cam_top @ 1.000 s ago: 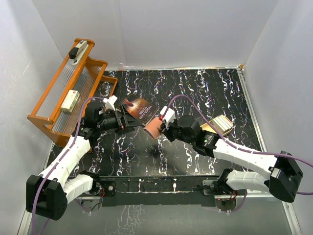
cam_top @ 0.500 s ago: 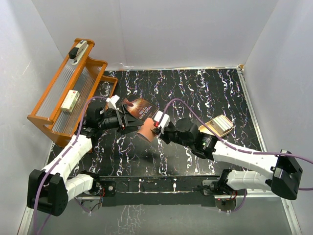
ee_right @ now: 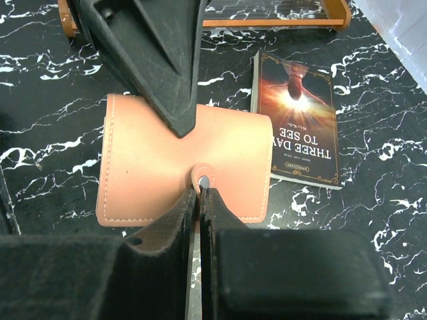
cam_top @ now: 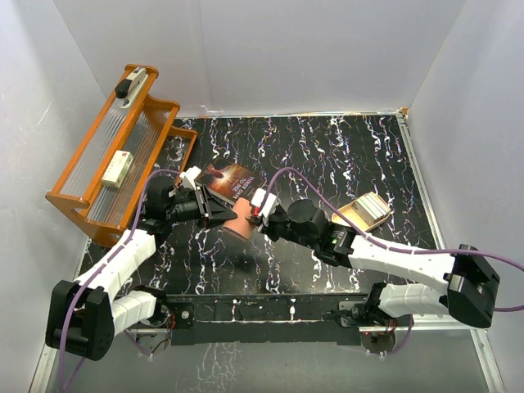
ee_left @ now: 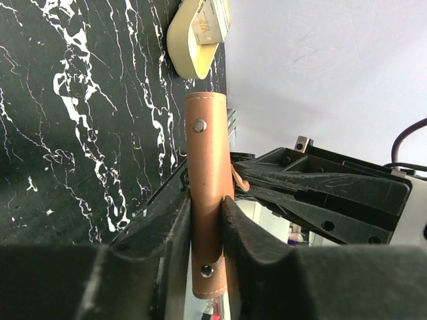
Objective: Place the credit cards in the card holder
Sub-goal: Open the card holder at the center of the board.
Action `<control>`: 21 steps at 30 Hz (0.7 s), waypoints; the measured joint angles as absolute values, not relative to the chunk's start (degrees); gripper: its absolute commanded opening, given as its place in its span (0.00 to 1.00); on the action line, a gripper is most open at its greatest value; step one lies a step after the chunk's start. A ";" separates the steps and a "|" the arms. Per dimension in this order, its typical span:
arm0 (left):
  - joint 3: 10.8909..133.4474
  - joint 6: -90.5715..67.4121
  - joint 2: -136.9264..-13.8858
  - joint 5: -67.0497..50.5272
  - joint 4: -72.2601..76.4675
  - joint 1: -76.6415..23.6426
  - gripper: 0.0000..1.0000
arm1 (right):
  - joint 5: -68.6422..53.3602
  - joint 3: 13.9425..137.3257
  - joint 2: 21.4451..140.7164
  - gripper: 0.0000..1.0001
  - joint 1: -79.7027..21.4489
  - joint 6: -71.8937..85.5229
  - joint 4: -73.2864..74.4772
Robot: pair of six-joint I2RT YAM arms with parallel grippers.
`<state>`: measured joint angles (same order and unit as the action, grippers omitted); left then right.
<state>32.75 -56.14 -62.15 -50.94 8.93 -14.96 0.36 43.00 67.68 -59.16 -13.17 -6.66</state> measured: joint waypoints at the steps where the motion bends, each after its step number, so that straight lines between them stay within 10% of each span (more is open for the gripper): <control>1: 32.56 -56.38 -62.17 -51.03 9.04 -14.96 0.05 | 0.54 43.00 67.77 0.00 -59.16 -13.21 -7.01; 21: 32.03 -54.59 -62.85 -48.84 7.29 -14.81 0.00 | 14.72 38.20 69.06 0.10 -60.01 -5.56 -16.40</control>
<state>32.03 -54.59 -62.85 -48.84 7.29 -14.81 14.72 38.20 69.06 -60.01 -5.56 -16.40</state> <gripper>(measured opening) 0.063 0.038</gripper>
